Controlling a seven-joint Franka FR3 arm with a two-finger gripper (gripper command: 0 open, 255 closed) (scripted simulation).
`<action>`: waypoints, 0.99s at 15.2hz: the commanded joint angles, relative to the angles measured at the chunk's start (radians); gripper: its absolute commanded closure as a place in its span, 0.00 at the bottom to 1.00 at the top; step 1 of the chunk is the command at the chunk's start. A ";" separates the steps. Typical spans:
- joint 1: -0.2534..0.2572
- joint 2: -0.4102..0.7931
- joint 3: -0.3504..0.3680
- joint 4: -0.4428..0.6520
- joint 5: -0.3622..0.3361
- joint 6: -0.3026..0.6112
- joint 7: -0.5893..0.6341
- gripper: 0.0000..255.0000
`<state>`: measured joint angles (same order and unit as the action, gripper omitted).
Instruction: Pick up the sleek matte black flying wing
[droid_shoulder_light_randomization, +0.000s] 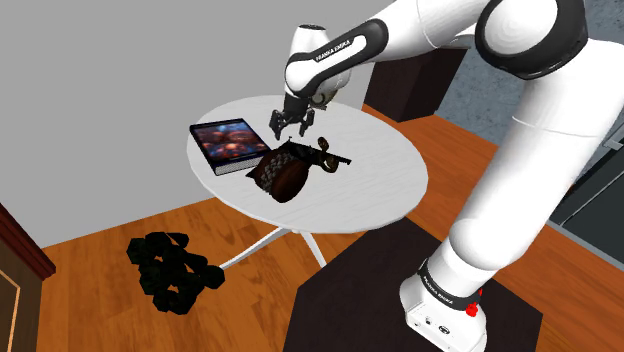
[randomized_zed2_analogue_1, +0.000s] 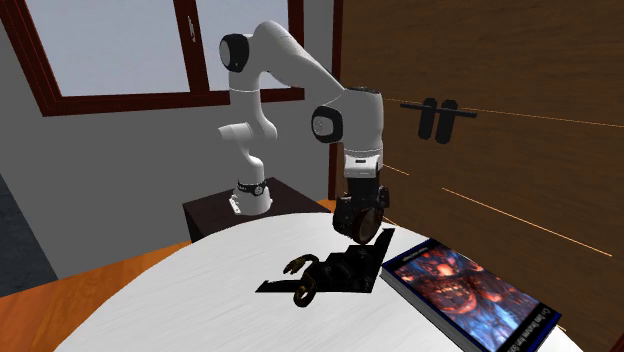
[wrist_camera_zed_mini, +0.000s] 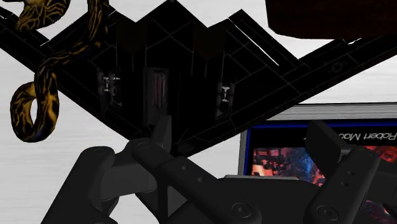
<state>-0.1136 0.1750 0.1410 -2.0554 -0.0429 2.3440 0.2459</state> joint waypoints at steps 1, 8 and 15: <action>-0.002 0.060 -0.007 0.039 -0.007 0.028 0.017 0.00; 0.002 0.116 -0.012 0.012 -0.020 0.110 0.026 0.00; 0.003 0.122 -0.013 0.012 -0.022 0.116 0.028 1.00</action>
<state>-0.1107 0.2960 0.1281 -2.0440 -0.0644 2.4595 0.2733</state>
